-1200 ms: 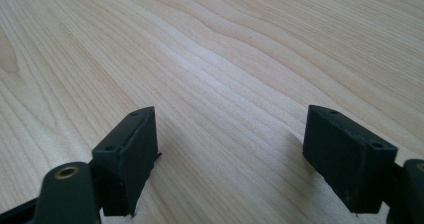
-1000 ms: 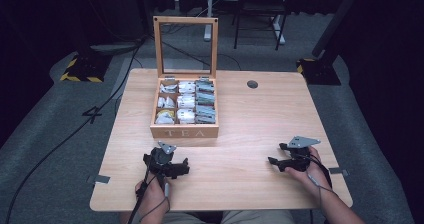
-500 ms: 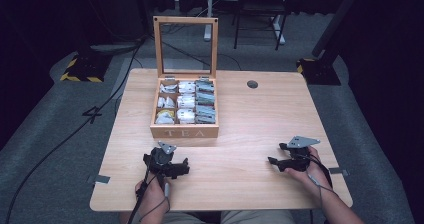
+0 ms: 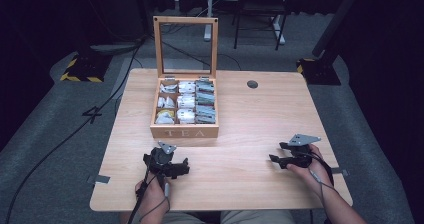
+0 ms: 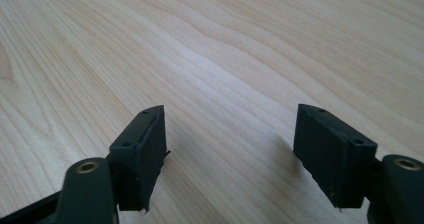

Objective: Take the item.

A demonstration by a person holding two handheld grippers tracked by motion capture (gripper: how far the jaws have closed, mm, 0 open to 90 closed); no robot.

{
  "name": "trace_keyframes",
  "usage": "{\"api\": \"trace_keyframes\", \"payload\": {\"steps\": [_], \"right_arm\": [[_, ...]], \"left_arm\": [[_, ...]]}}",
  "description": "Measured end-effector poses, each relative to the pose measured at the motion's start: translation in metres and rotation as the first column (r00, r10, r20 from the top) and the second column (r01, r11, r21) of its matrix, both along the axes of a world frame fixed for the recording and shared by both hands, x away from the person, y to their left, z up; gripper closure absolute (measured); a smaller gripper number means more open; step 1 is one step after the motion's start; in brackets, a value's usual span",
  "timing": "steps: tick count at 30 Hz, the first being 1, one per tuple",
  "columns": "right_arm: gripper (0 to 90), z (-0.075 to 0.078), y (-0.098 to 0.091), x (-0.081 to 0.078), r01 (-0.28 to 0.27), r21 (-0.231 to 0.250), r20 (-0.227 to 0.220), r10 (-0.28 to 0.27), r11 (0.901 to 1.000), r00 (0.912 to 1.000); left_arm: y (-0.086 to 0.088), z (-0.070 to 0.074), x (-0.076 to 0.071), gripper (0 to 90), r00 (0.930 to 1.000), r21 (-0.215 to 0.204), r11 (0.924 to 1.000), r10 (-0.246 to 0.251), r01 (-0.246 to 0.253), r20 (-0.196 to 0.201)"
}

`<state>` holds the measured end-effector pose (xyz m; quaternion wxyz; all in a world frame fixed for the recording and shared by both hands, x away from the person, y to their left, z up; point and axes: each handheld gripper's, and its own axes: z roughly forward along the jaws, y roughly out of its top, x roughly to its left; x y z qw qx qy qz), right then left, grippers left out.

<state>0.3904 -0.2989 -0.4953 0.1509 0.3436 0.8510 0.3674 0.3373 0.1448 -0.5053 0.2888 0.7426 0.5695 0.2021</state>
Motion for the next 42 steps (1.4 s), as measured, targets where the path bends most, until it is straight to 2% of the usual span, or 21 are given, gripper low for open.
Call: {"api": "trace_keyframes", "payload": {"steps": [3, 4, 10, 11, 12, 14, 15, 22, 28, 35, 42], "right_arm": [[30.1, 0.011, 0.004, 0.001, -0.01, -0.015, -0.01, 0.009, 0.9998, 0.9999], [30.1, 0.018, 0.006, 0.003, -0.011, 0.01, -0.019, 0.011, 0.9999, 0.9998], [30.8, 0.032, 0.01, 0.009, -0.01, 0.028, -0.017, 0.01, 0.9996, 0.9998], [31.0, 0.035, 0.01, 0.01, -0.011, 0.036, -0.017, 0.012, 0.9993, 0.9998], [31.2, 0.045, 0.009, 0.009, -0.014, 0.077, -0.012, 0.015, 0.9969, 0.9998], [31.2, 0.049, 0.009, 0.009, -0.015, 0.092, -0.009, 0.016, 0.9956, 0.9998], [31.3, 0.057, 0.01, 0.008, -0.026, 0.117, 0.008, 0.026, 0.9928, 0.9996], [32.4, 0.073, 0.016, 0.01, -0.053, 0.118, 0.03, 0.05, 0.9915, 0.9983], [37.2, 0.085, 0.026, 0.021, -0.078, 0.143, 0.006, 0.077, 0.9867, 0.997], [37.0, 0.098, 0.038, 0.038, -0.087, 0.122, 0.017, 0.085, 0.9888, 0.9962], [37.0, 0.11, 0.053, 0.053, -0.099, 0.092, 0.054, 0.094, 0.9908, 0.9941]], "left_arm": [[0.0, 0.0, 0.0, 0.0, 1.0, 0.003, 1.0, 0.0, 0.0, 0.003], [0.0, 0.0, 0.0, 0.0, 1.0, 0.004, 1.0, -0.001, 0.001, 0.002], [0.0, 0.0, 0.0, 0.0, 1.0, 0.003, 1.0, 0.0, 0.0, 0.003], [0.0, 0.0, 0.0, 0.0, 1.0, 0.004, 1.0, 0.0, 0.0, 0.003], [0.0, 0.0, 0.0, 0.0, 1.0, 0.004, 1.0, -0.001, 0.001, 0.002], [0.0, 0.0, 0.0, 0.0, 1.0, 0.005, 1.0, 0.0, 0.0, 0.003], [0.0, 0.0, 0.0, 0.0, 1.0, 0.004, 1.0, -0.001, 0.001, 0.002], [0.0, 0.0, 0.0, 0.0, 1.0, 0.003, 1.0, -0.001, 0.001, 0.002], [0.0, 0.0, 0.0, 0.0, 1.0, 0.003, 1.0, -0.003, 0.003, 0.001], [0.001, 0.0, -0.001, 0.0, 0.9999, 0.004, 0.9999, -0.013, 0.013, 0.003], [0.001, 0.0, -0.001, 0.0, 0.9999, 0.006, 0.9999, -0.013, 0.013, 0.003]]}}
